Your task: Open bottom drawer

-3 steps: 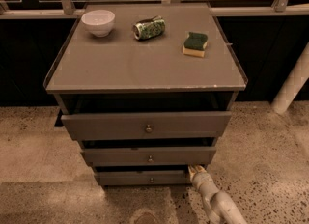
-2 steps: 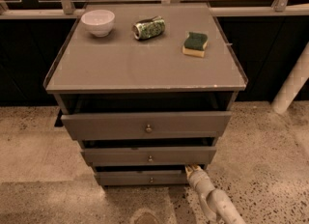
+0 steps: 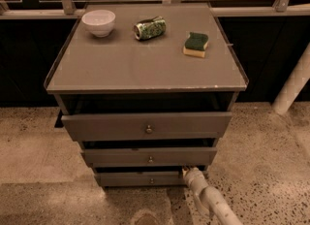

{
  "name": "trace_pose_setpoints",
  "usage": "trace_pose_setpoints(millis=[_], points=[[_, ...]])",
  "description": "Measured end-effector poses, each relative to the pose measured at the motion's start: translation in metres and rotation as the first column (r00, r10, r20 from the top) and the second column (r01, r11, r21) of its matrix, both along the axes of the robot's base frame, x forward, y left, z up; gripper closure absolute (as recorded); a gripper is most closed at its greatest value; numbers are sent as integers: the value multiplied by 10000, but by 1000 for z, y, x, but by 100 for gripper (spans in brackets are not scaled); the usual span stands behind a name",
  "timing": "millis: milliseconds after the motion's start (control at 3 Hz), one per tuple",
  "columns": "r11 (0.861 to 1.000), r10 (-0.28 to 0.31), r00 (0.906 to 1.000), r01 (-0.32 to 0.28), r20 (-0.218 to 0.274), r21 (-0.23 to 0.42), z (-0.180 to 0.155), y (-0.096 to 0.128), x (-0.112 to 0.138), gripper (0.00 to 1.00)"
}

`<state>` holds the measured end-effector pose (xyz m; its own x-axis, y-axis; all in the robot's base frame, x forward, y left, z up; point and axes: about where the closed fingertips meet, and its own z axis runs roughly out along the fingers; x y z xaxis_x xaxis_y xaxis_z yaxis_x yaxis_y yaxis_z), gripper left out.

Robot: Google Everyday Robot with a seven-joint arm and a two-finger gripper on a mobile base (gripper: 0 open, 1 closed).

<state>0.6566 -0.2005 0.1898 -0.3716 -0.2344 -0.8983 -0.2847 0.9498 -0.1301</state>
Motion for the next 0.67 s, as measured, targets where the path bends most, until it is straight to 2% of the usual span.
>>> trace_pose_setpoints(millis=[667], points=[[10000, 1, 10000, -1, 0, 0, 4, 0, 0, 100]])
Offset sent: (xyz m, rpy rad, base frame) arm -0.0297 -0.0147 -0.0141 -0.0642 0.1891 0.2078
